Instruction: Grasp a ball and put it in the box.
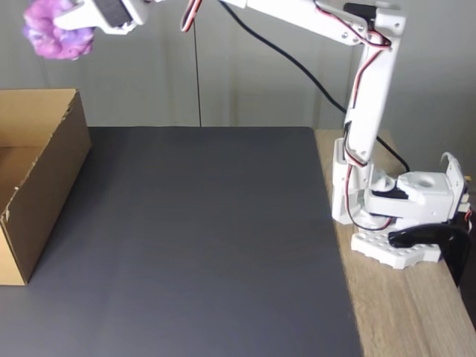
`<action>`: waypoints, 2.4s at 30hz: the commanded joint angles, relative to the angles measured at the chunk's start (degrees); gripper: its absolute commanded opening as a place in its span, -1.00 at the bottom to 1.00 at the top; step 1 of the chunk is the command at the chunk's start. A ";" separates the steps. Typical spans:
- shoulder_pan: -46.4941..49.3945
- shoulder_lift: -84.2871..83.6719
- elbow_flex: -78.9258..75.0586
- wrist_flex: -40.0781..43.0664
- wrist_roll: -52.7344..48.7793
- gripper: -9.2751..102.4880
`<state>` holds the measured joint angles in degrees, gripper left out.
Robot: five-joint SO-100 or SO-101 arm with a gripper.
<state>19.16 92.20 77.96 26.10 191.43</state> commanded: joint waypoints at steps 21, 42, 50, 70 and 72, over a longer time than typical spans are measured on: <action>-2.29 -24.08 -23.64 -11.87 -1.05 -0.66; -0.44 -37.09 -36.74 -14.68 -1.41 -0.41; -0.35 -37.53 -36.83 -16.35 -1.76 -0.29; -0.44 -24.79 -35.95 20.04 -0.35 -0.84; -0.44 -21.27 -32.96 22.50 0.70 -0.84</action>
<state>18.72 64.69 44.65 45.53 190.99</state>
